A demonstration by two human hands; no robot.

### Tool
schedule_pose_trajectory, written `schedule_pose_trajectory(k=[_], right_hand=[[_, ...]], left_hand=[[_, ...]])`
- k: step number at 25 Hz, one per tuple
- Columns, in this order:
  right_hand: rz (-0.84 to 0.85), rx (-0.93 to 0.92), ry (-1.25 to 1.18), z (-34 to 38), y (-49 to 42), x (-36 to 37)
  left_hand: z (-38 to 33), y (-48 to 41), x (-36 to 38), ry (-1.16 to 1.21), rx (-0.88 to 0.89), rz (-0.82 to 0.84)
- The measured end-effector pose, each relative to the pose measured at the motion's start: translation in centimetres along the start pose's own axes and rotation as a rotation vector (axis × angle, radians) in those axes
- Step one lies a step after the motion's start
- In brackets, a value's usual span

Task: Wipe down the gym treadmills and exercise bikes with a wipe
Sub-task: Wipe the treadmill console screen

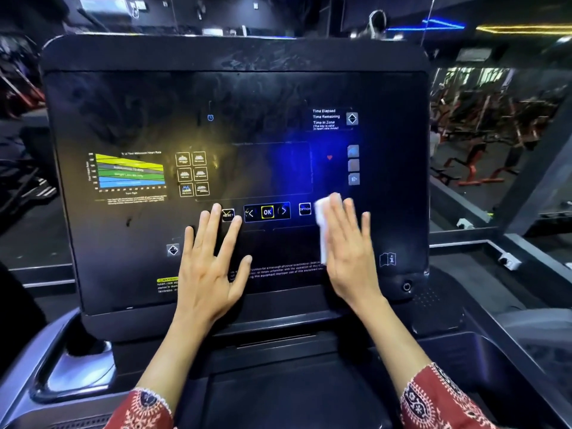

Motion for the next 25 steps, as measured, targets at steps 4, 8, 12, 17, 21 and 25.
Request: schedule_pose_trajectory(k=[4,8,12,17,21,25], right_hand=[[0.022,-0.063,-0.07,2.6,-2.5,1.2],[-0.023,-0.09,0.057,2.3,-5.2,1.2],[-0.011,-0.177,0.036,4.6,-6.7,2.1],[-0.029,-0.12,0.058,4.2,-9.5,2.3],[-0.071,-0.225,0.14,4.3,-12.0,2.4],[-0.106,-0.13,0.119,4.4,-15.1,2.9]], left_hand=[[-0.2,-1.8,0.1,-0.001,0.005,-0.015],[0.1,-4.2,-0.1,-0.017,0.016,-0.042],[0.3,-6.5,-0.2,-0.026,0.023,-0.07],[0.3,-9.0,0.1,-0.038,0.048,-0.092],[0.2,-10.9,0.3,-0.029,0.058,-0.091],[0.0,-12.4,0.4,-0.015,0.063,-0.103]])
Point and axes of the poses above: each hand's wrist, its own y-axis away from the middle knuckle, its own x-axis out of the palm, z = x × y, the point moved 10 cm from there along -y, towards the middle knuckle, and after that the axes turned 8 degrees about -z, right-handed, at the moved point
